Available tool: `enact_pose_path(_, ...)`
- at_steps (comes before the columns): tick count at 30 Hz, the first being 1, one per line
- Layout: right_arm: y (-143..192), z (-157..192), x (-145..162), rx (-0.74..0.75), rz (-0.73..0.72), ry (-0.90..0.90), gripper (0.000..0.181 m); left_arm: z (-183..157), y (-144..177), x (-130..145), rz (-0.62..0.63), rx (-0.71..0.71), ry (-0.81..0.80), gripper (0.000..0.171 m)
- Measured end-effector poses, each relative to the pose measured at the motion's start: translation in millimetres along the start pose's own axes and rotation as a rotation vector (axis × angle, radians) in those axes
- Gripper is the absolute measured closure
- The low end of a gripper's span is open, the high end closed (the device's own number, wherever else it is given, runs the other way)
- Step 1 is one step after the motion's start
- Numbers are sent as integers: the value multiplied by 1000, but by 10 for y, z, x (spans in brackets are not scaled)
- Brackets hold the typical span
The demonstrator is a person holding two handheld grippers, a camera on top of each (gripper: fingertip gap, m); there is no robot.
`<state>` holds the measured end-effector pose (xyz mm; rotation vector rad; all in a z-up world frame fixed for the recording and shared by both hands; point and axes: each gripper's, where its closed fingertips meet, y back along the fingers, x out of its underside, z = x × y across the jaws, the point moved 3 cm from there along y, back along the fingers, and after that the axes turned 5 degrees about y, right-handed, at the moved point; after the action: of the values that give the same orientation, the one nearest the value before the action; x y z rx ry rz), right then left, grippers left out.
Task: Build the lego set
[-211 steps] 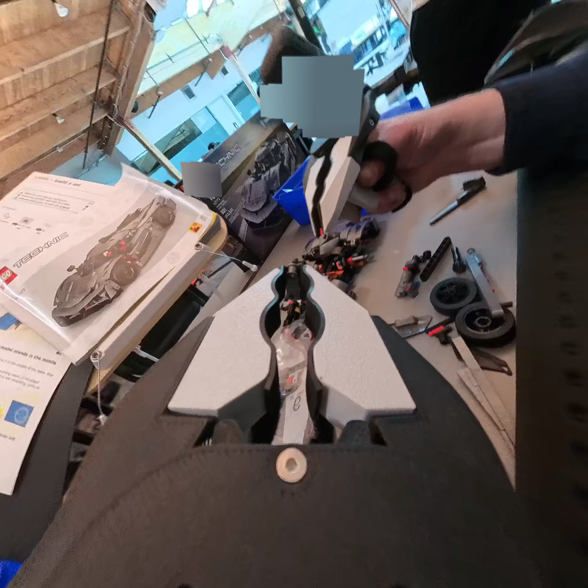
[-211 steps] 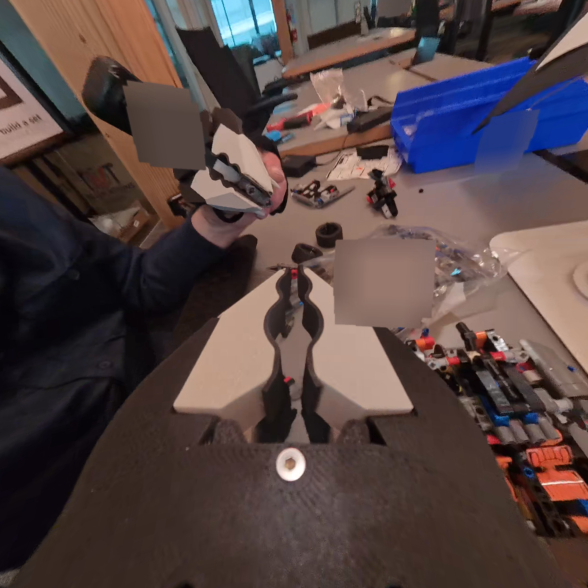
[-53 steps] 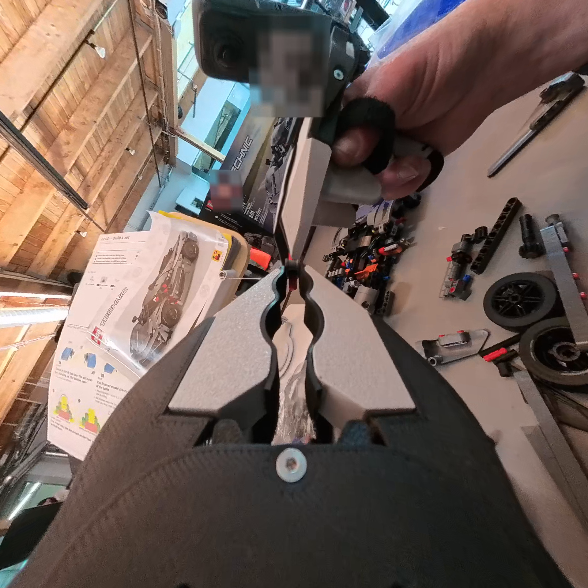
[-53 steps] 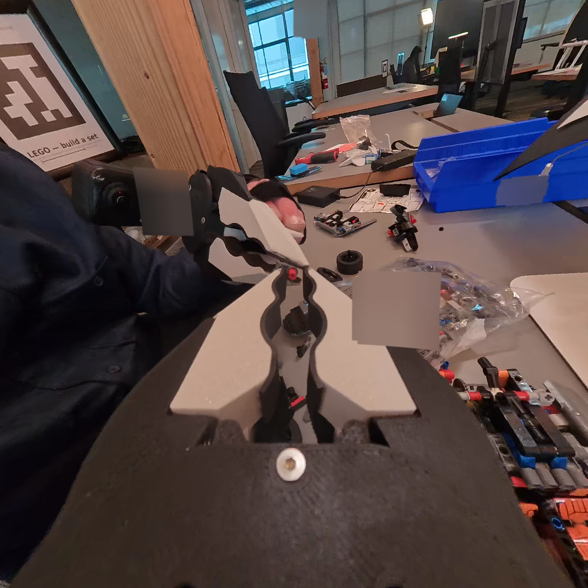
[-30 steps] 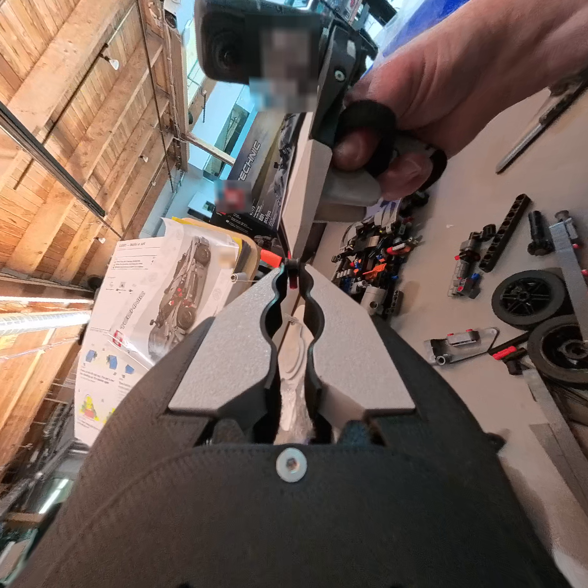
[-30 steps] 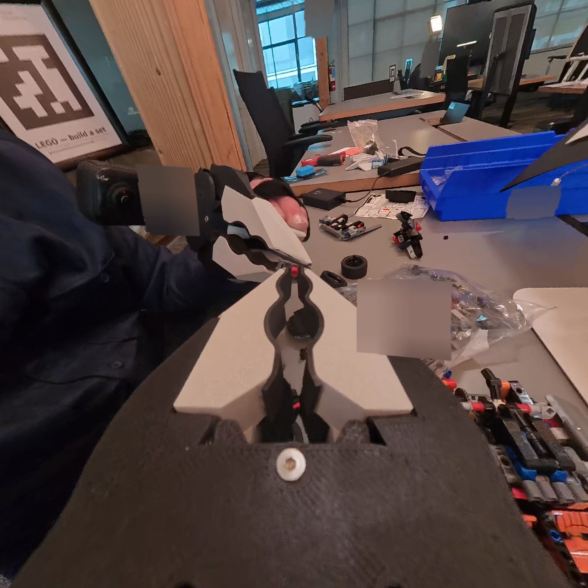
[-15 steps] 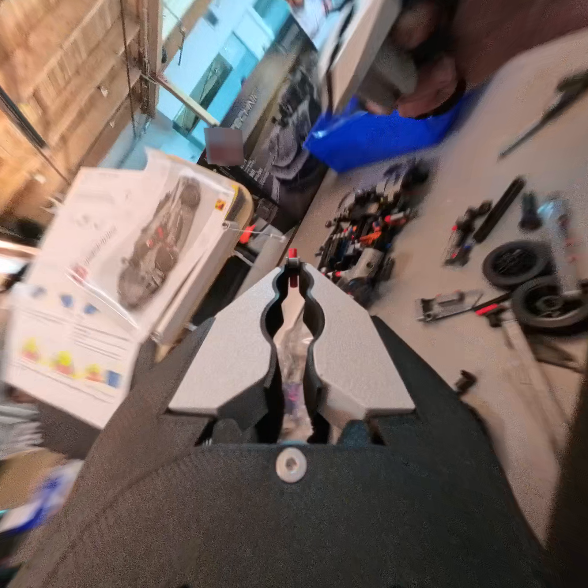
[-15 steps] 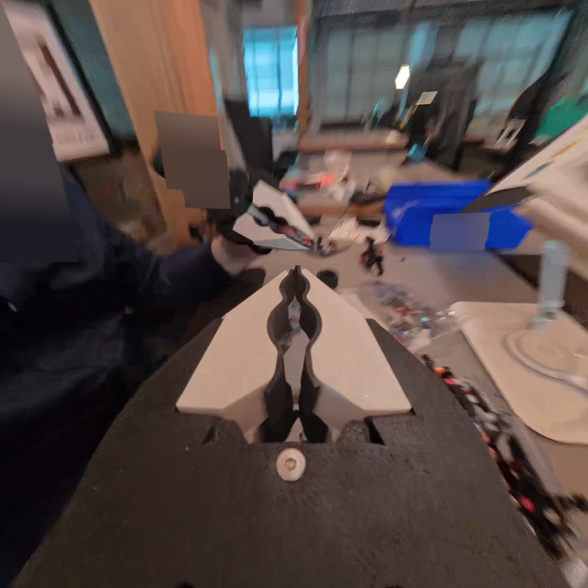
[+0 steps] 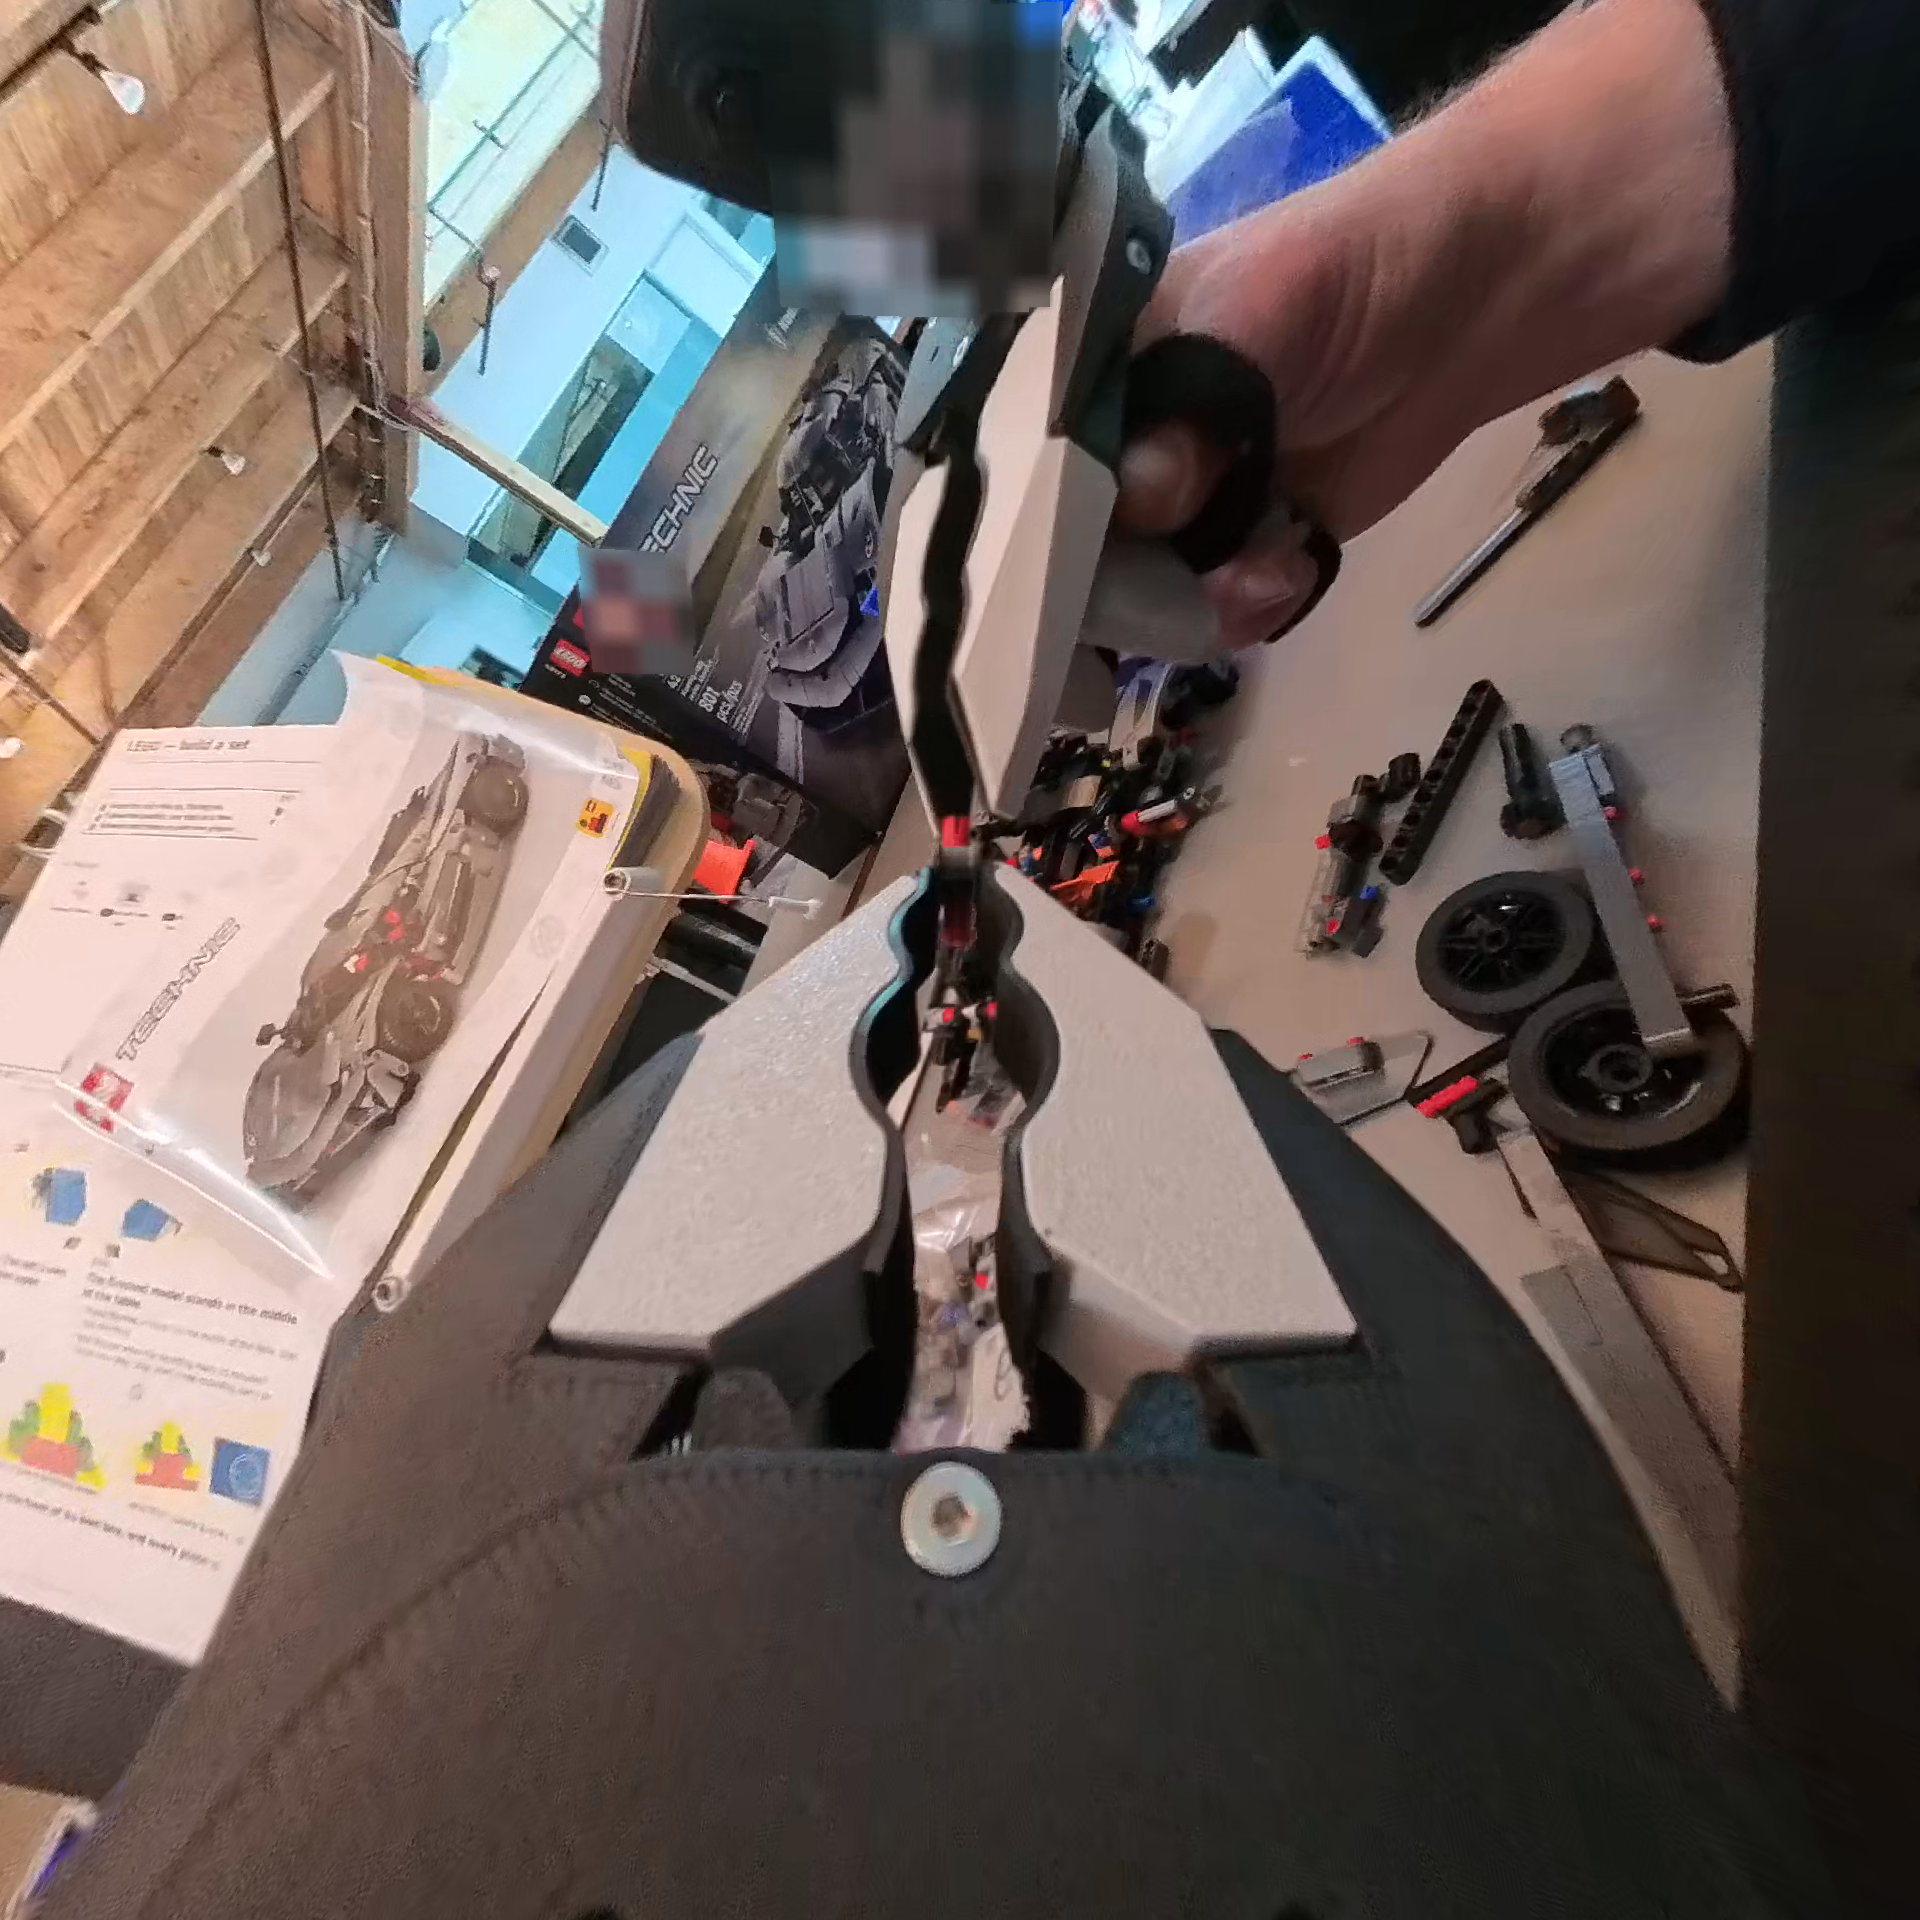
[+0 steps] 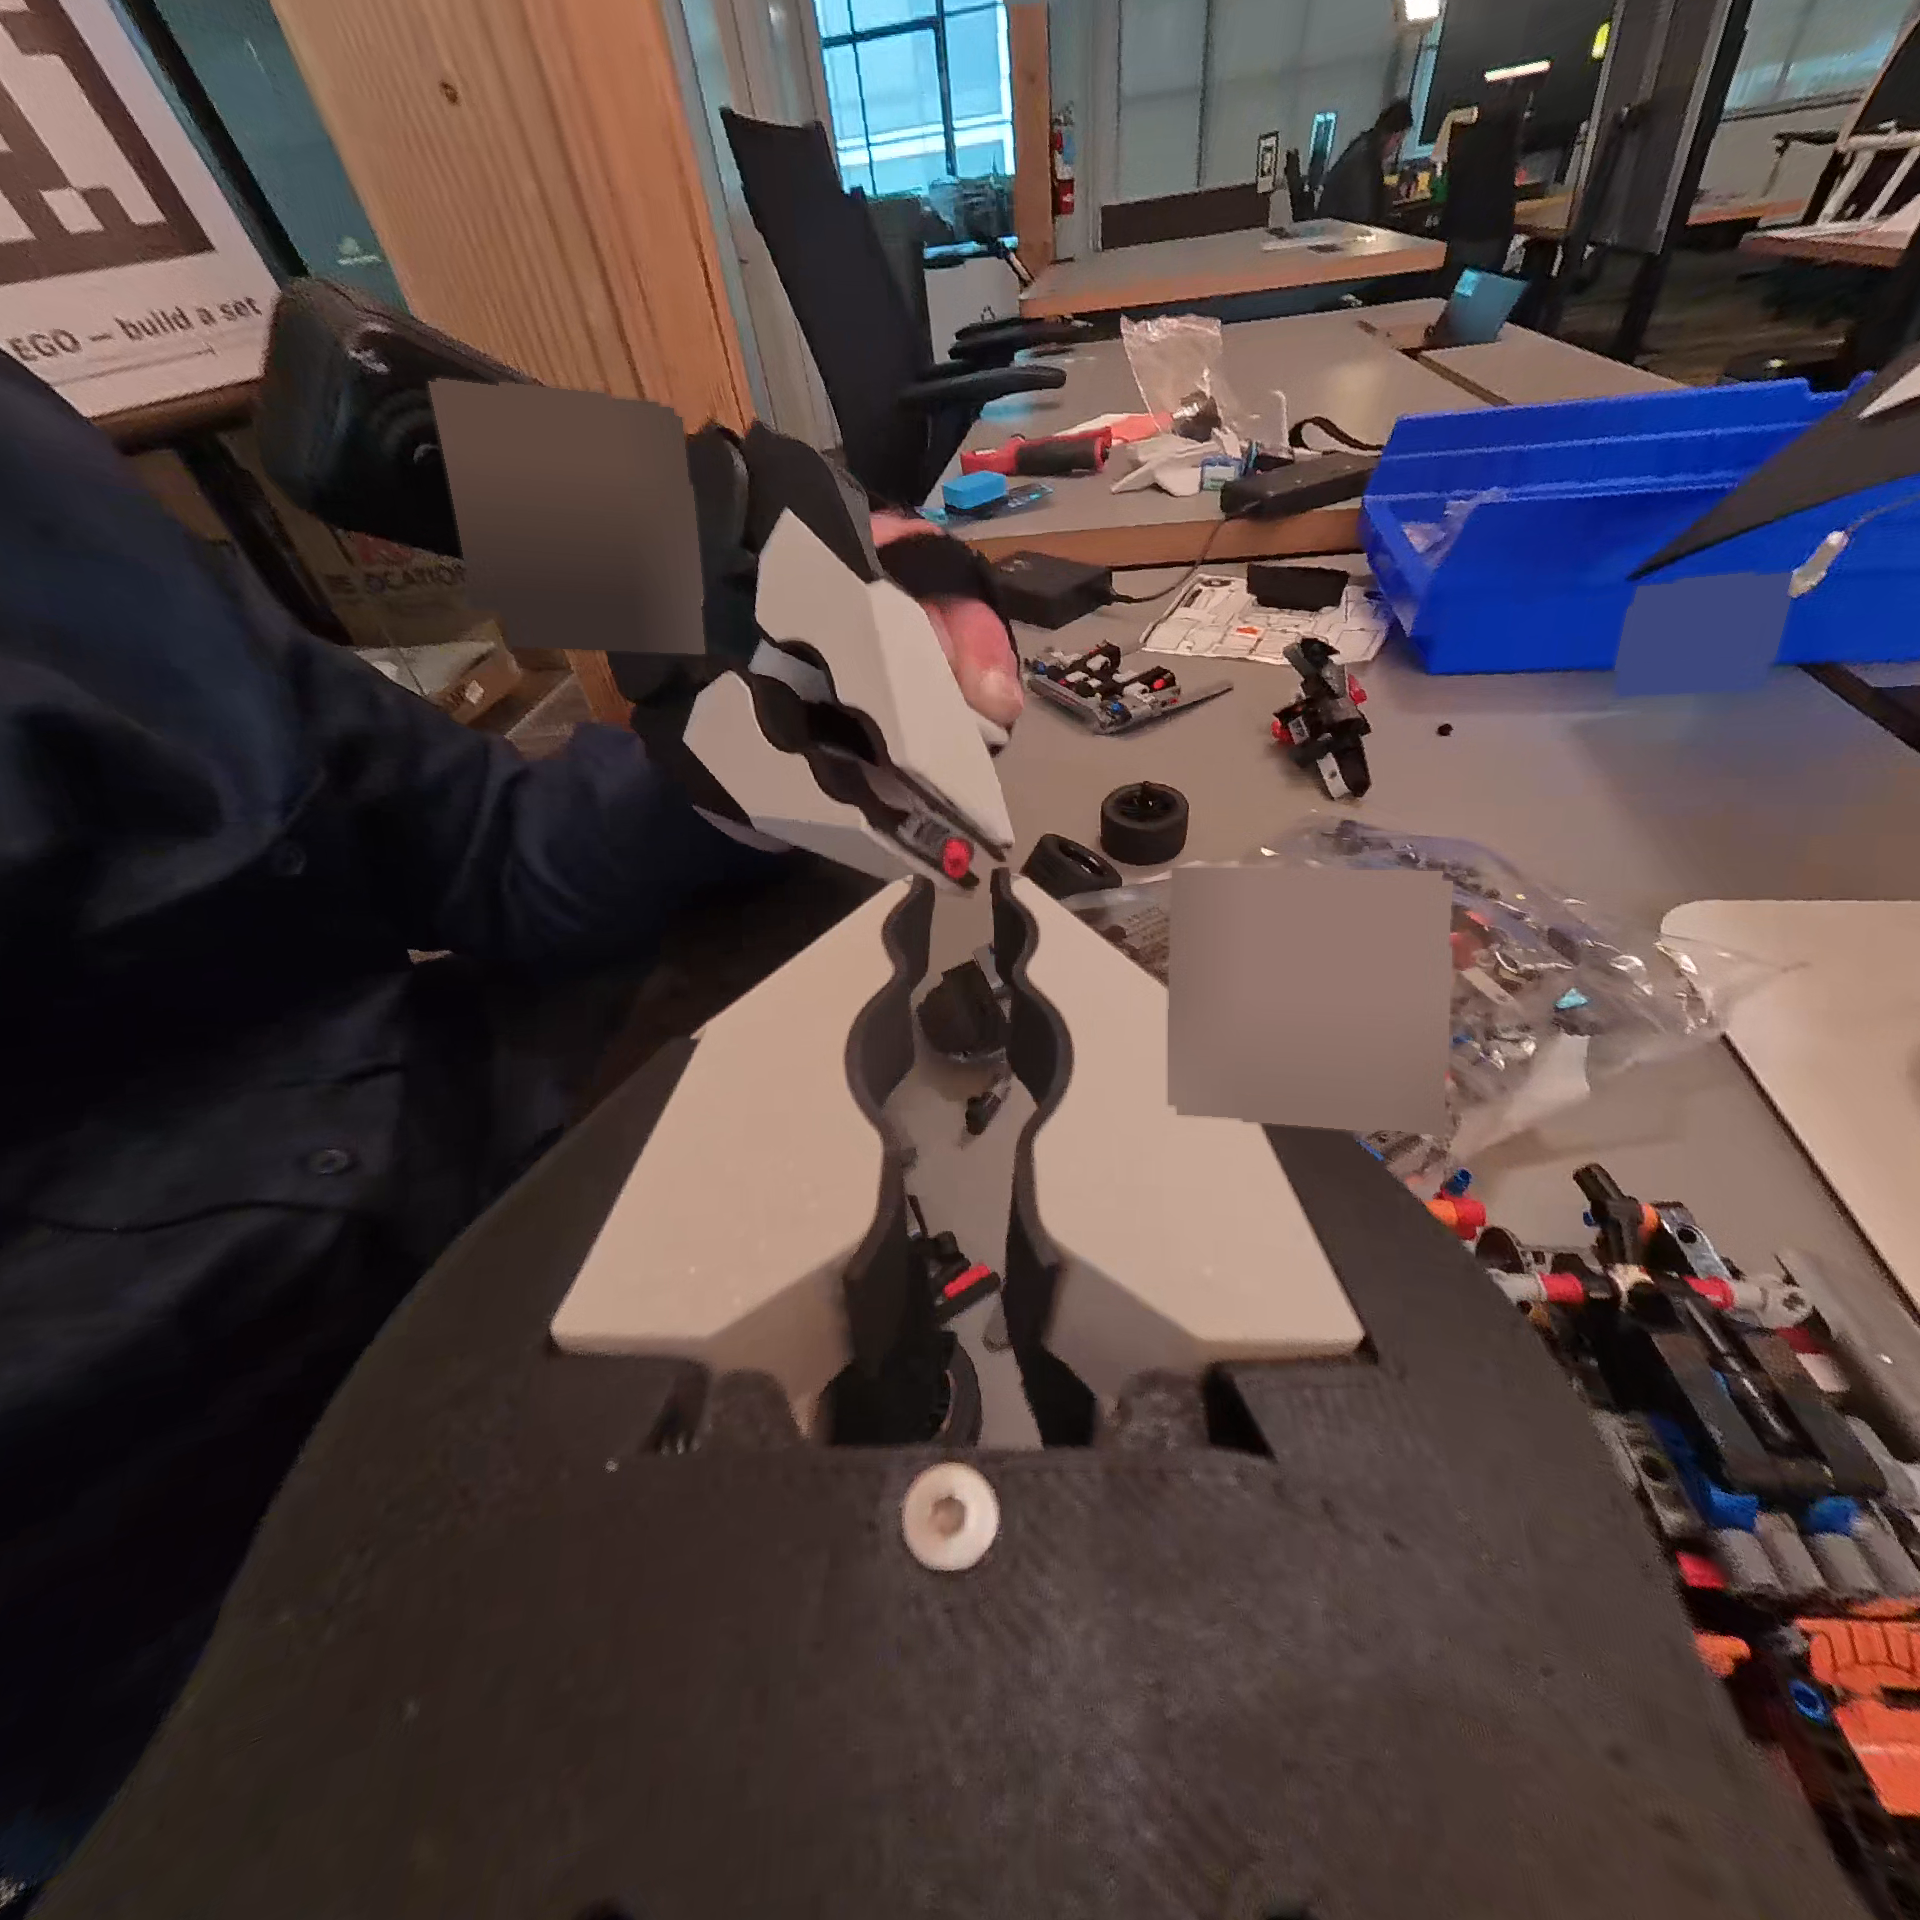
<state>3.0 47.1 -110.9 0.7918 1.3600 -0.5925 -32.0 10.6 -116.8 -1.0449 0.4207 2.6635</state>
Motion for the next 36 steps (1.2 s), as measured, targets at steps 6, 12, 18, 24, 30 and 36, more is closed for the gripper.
enact_pose_path(6, -38, 18, 3, -1, -2, -4, 176, -42, -32, -3, 16, -3, -38, 167)
enact_pose_path(12, -40, 29, 15, 13, 23, 26, 179, -54, -28, 1, 14, 1, -40, 168)
enact_pose_path(18, -24, 118, -53, 26, 27, 99, 179, -52, 31, -79, -29, 18, 3, 167)
enact_pose_path(24, -40, 177, -59, 29, 47, 114, 180, -80, 79, -85, -49, 76, 49, 168)
enact_pose_path(30, 755, -60, -345, 171, -158, 77, 181, 295, 418, 215, -67, 20, 261, 170)
enact_pose_path(36, 114, 2, -35, 140, 7, 168, 181, -36, 166, 155, -38, 190, 248, 167)
